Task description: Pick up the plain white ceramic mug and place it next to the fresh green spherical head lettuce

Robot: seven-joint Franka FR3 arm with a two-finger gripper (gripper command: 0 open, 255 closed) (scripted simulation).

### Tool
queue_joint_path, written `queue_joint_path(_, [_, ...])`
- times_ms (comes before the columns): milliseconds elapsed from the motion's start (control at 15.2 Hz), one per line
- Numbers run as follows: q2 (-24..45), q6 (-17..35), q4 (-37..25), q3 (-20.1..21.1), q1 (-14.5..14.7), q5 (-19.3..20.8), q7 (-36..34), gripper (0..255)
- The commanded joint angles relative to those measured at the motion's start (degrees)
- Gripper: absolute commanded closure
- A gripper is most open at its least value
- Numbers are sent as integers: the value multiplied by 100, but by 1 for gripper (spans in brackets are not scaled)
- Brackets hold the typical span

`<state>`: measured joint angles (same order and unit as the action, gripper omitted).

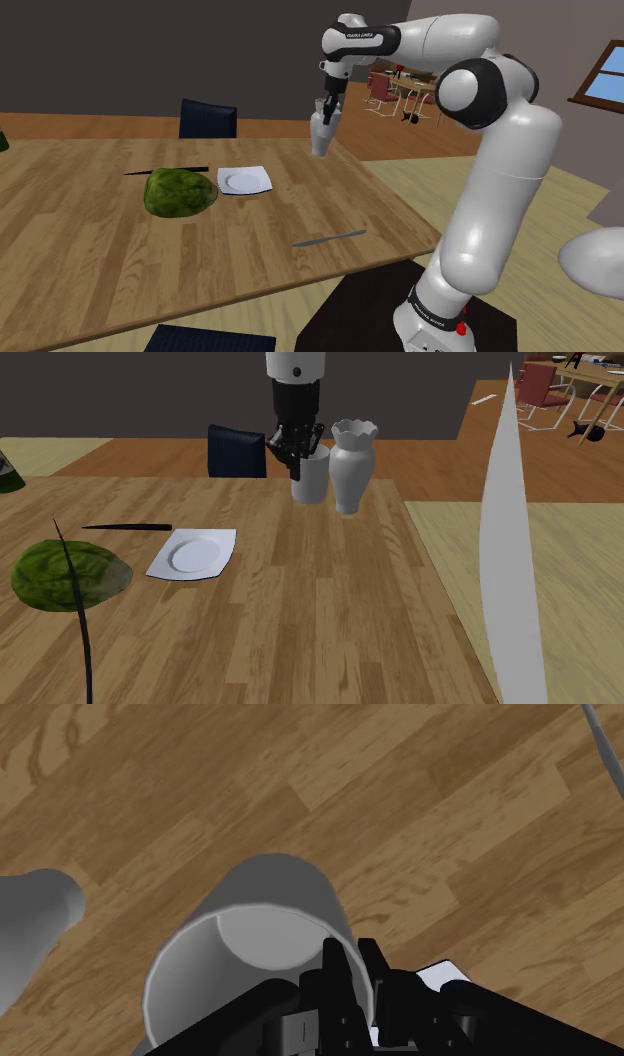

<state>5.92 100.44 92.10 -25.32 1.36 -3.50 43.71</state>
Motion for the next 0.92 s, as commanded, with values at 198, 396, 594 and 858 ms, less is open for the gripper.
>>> queue_joint_path(198, [-447, 93, 483, 323, 428, 245, -781, 255])
queue_joint_path(396, [-636, 134, 698, 533, 647, 340, -1225, 255])
queue_joint_path(594, [-767, 159, 847, 747, 856, 403, -1659, 255])
queue_joint_path(858, [-855, 172, 949, 1035, 1122, 449, -2221, 255])
